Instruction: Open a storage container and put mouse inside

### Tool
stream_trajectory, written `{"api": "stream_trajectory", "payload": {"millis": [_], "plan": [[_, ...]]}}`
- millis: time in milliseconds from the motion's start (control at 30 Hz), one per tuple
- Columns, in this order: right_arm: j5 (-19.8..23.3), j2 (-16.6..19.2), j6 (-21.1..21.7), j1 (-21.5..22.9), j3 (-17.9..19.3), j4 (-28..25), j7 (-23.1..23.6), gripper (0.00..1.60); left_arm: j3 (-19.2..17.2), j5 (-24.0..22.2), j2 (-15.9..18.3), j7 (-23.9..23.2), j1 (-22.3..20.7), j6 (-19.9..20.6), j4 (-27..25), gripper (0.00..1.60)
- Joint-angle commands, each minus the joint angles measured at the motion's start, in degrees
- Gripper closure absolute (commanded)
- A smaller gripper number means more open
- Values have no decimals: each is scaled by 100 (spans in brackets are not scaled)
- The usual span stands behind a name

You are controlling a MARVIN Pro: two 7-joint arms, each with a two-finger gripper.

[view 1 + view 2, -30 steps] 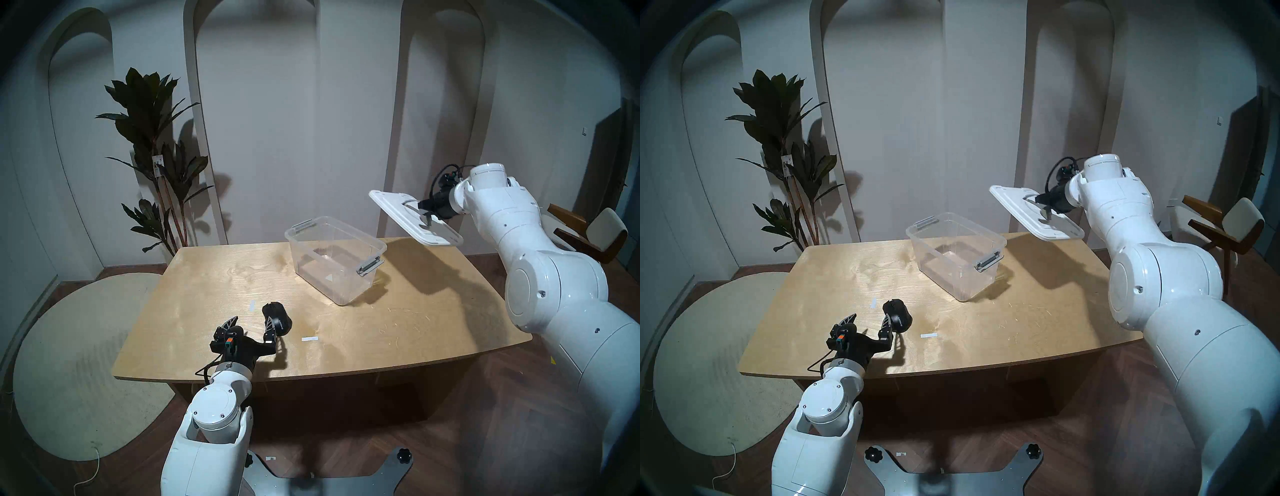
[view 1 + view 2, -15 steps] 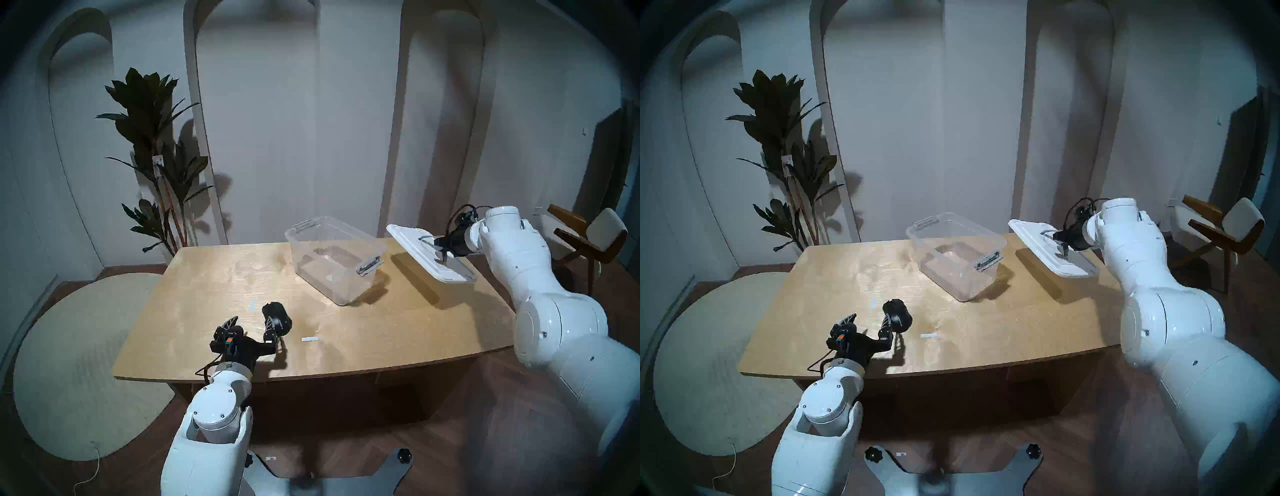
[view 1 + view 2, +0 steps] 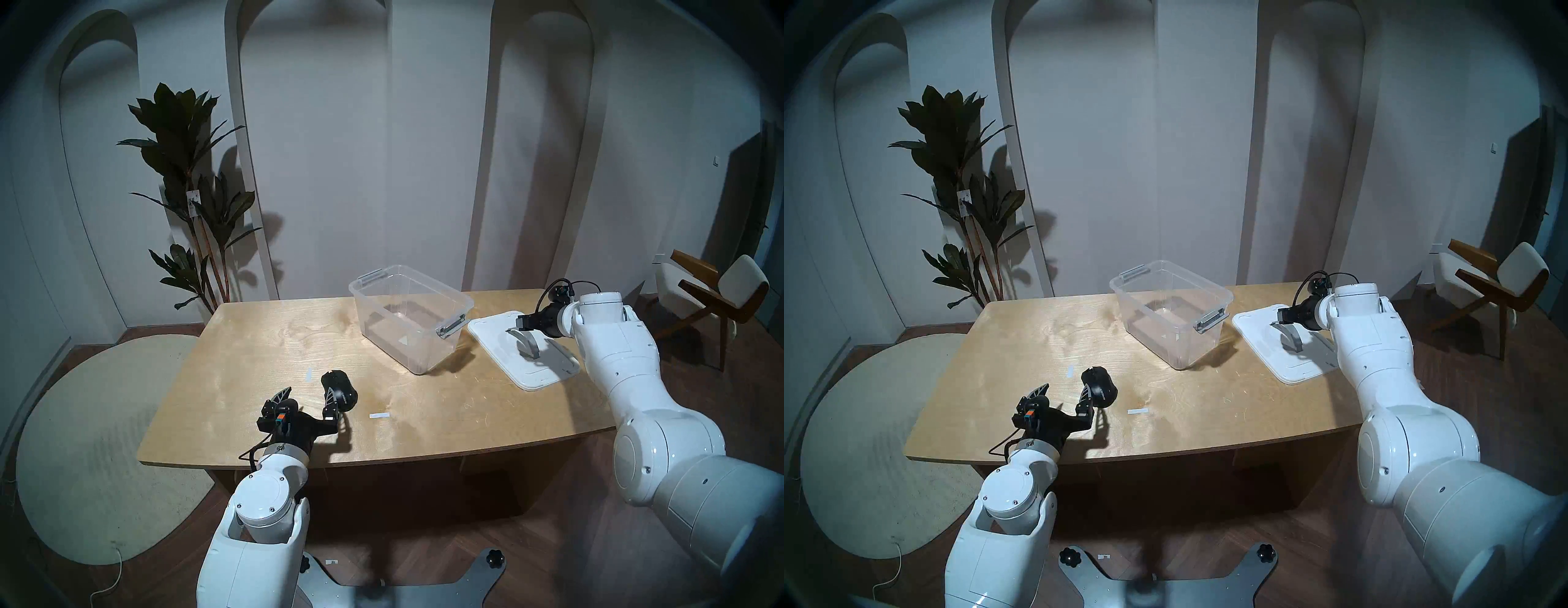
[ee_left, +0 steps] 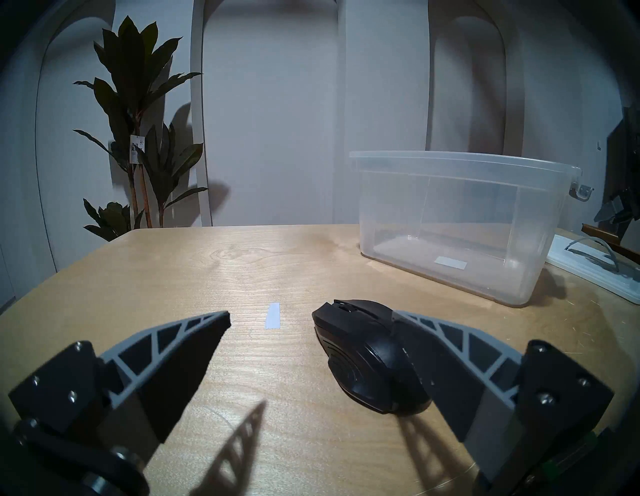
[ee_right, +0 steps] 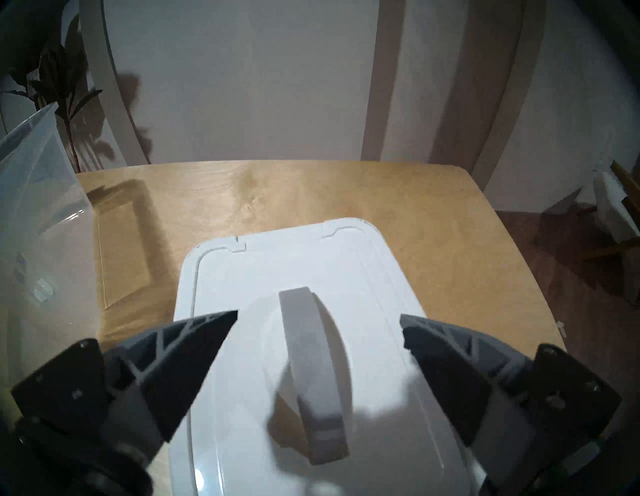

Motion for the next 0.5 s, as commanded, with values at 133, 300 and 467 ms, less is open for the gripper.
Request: {"api": "stream_trajectory", "payload": {"millis": [133,300,467], "plan": [[152,-133,-1028,-667,183,-980,-168,0,0,0,-1,0,-53,-26,-73,0],[218,-104,-1429,-974,302,-1342,-214,0,0,0,-1,0,-55,-24,-50,0],[248,-78,-1747,-1220,383,-1632,-249,0,0,0,-1,0,-56,-23,-31,0]]}}
